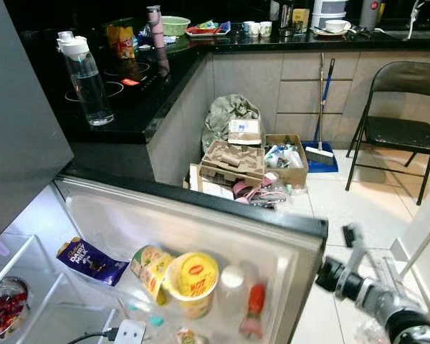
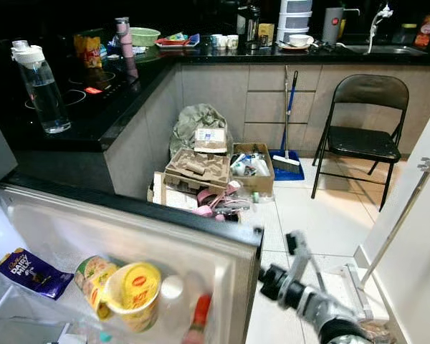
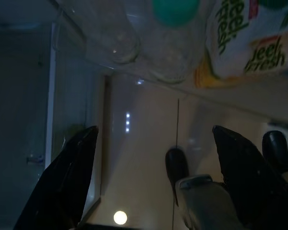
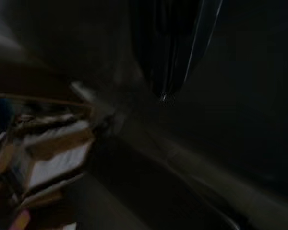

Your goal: Restocking fridge

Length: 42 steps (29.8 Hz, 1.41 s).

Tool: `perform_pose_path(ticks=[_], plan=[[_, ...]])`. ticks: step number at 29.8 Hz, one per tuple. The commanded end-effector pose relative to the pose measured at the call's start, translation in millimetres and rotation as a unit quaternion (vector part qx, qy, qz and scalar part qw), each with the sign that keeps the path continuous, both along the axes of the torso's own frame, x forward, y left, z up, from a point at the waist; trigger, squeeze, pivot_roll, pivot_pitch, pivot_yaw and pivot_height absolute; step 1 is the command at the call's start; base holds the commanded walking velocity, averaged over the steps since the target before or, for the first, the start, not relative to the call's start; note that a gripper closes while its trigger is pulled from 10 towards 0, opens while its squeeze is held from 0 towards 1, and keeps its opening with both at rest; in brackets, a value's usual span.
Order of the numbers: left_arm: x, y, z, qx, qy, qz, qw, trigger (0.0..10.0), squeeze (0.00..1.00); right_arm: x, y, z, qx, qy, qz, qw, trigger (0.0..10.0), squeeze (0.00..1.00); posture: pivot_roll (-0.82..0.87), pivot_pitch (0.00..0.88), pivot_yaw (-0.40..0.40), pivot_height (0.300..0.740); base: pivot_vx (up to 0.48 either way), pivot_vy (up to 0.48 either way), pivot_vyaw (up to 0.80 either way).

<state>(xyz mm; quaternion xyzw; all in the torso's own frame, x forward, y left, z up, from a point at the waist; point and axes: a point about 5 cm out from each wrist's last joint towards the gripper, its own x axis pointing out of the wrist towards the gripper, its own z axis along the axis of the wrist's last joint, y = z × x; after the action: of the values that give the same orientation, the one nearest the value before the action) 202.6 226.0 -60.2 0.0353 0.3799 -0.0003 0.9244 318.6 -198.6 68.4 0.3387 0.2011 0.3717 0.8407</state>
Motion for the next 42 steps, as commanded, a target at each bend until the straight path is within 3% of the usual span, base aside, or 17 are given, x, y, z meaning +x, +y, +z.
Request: perform_pose_path(ticks=[1,4,5,6,7,9,12,15,18,22,25,29,35,42], plan=[[-14.7,7.6,-7,0.007,0.027,0.015,0.999,10.0,0.00,-9.9,4.4,-9,0.026,0.021,0.021,0.999,10.0,0.00,-0.08,0.111,0.014,0.740,0.000,0.000,0.00],[-19.1,9.7,-9,0.009,0.034,0.024,0.999,10.0,0.00,-24.5,6.6,-28,0.004,0.041,0.031,0.999,10.0,0.00,-0.08,0.111,0.018,0.740,0.000,0.000,0.00],[-25.6,14.5,-12,0.016,0.042,0.042,0.998,10.0,0.00,-33.5,-0.7,-49,-0.071,0.073,-0.033,0.994,10.0,0.00,-0.08,0.111,0.018,0.740,0.000,0.000,0.00],[-25.6,14.5,-12,0.016,0.042,0.042,0.998,10.0,0.00,-33.5,-0.7,-49,-0.071,0.073,-0.033,0.994,10.0,0.00,-0.08,0.111,0.018,0.740,0.000,0.000,0.00],[-28.3,16.7,-12,0.019,0.045,0.049,0.998,10.0,0.00,-36.1,-5.2,-56,-0.100,0.089,-0.068,0.989,10.0,0.00,-0.08,0.111,0.018,0.740,0.000,0.000,0.00],[-31.9,20.5,-13,0.023,0.048,0.066,0.996,10.0,0.00,-40.6,-19.0,-68,-0.169,0.105,-0.154,0.968,10.0,0.00,-0.08,0.111,0.016,0.740,0.000,0.000,0.00],[-34.7,26.4,-13,0.025,0.045,0.094,0.994,10.0,0.00,-50.9,-36.9,-79,-0.209,0.131,-0.253,0.936,10.0,0.00,-0.08,0.112,0.014,0.740,0.000,0.000,0.00],[-35.4,28.8,-13,0.027,0.044,0.104,0.993,10.0,0.00,-56.4,-40.0,-83,-0.220,0.137,-0.273,0.926,10.0,0.00,-0.08,0.109,0.012,0.740,0.000,0.000,0.00],[-36.6,33.2,-12,0.031,0.048,0.112,0.992,10.0,0.00,-71.8,-41.2,-97,-0.265,0.151,-0.307,0.902,10.0,0.00,-0.07,0.102,0.009,0.740,0.000,0.000,0.00],[-37.3,34.1,-13,0.034,0.054,0.110,0.992,10.0,0.00,-83.2,-37.9,-107,-0.295,0.166,-0.318,0.885,10.0,0.00,-0.07,0.096,0.007,0.740,0.000,0.000,0.00],[-35.8,29.6,-14,0.029,0.057,0.093,0.994,10.0,0.00,-93.0,-22.2,-118,-0.305,0.171,-0.302,0.887,10.0,0.00,-0.07,0.089,0.012,0.740,0.000,0.000,0.00],[-33.3,27.2,-14,0.027,0.061,0.084,0.994,10.0,0.00,-101.6,-12.8,-126,-0.301,0.192,-0.298,0.886,10.0,0.00,-0.07,0.084,0.014,0.740,0.000,0.000,0.00],[-31.2,26.6,-13,0.025,0.066,0.073,0.995,10.0,0.00,-110.4,-15.3,-131,-0.311,0.212,-0.314,0.872,10.0,0.00,-0.07,0.082,0.020,0.740,0.000,0.000,0.00],[-28.2,22.2,-13,0.017,0.066,0.067,0.995,10.0,0.00,-110.0,-16.7,-131,-0.312,0.209,-0.318,0.870,10.0,0.00,-0.07,0.093,0.024,0.740,0.000,0.000,0.00]])
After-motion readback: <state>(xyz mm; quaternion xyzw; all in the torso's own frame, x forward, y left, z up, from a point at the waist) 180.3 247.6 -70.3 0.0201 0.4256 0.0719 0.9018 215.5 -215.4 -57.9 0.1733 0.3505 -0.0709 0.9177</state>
